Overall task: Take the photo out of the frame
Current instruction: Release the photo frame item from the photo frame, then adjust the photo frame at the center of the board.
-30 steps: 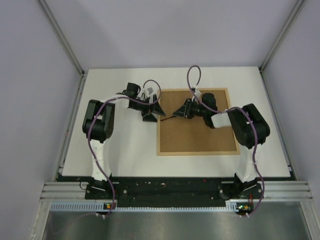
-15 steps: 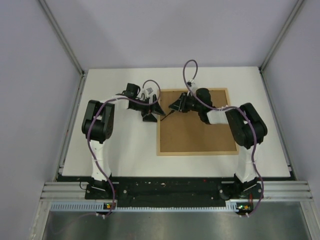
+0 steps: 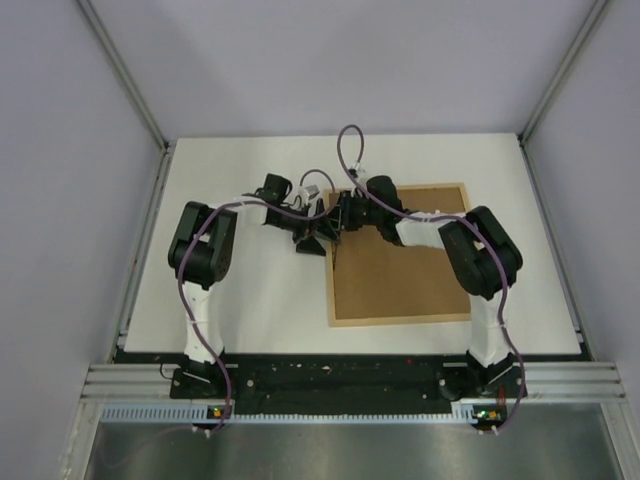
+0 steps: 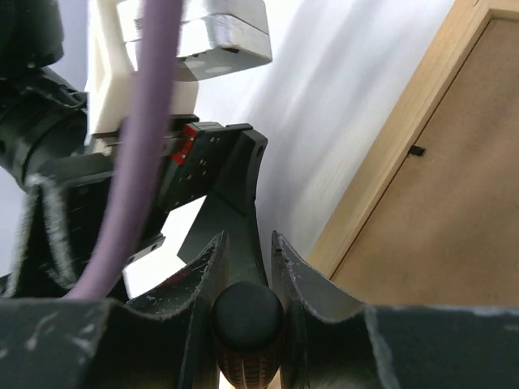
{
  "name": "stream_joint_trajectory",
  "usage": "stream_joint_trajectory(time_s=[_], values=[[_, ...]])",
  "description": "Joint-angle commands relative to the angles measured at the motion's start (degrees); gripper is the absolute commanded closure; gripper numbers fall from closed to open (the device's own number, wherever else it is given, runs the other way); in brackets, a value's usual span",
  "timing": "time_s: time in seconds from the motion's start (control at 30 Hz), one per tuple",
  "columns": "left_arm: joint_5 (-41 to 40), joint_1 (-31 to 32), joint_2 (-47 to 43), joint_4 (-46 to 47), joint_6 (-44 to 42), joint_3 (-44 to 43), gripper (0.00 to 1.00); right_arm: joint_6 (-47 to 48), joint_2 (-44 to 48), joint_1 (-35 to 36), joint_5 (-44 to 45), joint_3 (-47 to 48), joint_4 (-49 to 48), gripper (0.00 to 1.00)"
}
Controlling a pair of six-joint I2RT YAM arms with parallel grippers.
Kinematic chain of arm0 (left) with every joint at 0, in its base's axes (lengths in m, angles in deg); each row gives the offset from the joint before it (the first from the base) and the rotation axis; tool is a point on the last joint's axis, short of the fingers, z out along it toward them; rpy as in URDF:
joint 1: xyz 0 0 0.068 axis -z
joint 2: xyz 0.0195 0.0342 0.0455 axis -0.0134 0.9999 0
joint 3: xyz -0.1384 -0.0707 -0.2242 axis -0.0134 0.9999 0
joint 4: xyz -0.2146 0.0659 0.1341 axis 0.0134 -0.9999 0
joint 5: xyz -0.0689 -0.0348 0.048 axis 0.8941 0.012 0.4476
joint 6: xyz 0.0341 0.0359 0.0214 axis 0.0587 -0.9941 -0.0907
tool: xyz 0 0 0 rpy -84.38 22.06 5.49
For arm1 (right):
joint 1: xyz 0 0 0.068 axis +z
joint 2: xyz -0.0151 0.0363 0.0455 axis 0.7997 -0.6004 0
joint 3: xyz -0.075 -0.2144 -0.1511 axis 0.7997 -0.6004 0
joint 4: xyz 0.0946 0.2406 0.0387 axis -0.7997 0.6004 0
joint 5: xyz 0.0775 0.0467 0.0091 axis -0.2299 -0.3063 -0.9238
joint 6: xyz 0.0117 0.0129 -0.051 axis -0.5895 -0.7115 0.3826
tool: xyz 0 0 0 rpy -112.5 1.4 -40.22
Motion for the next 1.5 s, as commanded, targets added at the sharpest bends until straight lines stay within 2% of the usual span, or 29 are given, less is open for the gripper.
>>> stream_joint_trajectory(time_s=[0.0, 0.3, 0.57, 0.7, 0.83, 0.9, 0.97, 1.0, 1.03, 1.3, 1.47], values=[[5.78, 0.83, -5.05, 10.64, 2.91, 0.64, 0.02, -4.77, -1.54, 2.93, -7.52, -0.82, 3.34, 1.0], [3.23, -4.44, -5.41, 5.89, -1.57, 0.2, 0.02, -7.06, 4.51, -6.03, -12.96, -4.07, 0.53, 1.0], [2.0, -5.15, -2.43, 3.43, -2.45, -2.7, 0.02, -18.82, 4.35, -15.09, -14.12, -9.43, -12.72, 1.0], [1.65, -4.71, -0.5, 3.34, -1.75, -3.4, 0.02, -25.15, 1.02, -14.22, -11.83, -11.54, -20.72, 1.0], [1.56, -4.1, 0.47, 2.73, -1.83, -3.76, 0.02, -24.73, -1.45, -11.58, -10.07, -10.4, -22.59, 1.0], [-0.44, -3.48, 0.47, 0.72, -3.66, -4.54, 0.02, -23.33, -1.89, -10.53, -9.72, -9.35, -20.5, 1.0], [-8.59, -1.9, 1.09, -10.22, -10.76, -9.18, 0.02, -20.62, -0.23, -10.79, -8.15, -8.74, -15.6, 1.0], [-16.73, -0.16, 1.35, -16.02, -14.02, -12.6, 0.01, -18.16, 0.99, -11.14, -7.01, -8.3, -12.25, 1.0], [-20.29, 0.99, 1.18, -19.21, -15.79, -13.59, 0.02, -15.87, 2.49, -12.01, -6.12, -8.47, -10.48, 1.0], [-36.65, 6.62, -0.84, -23.72, -16.42, -13.25, 0.02, 1.18, 14.09, -16.68, 3.45, -8.82, 7.89, 1.0], [-42.46, 9.96, -1.19, -26.8, -16.77, -14.22, 0.02, 7.17, 17.09, -16.94, 9.7, -11.54, 8.62, 1.0]])
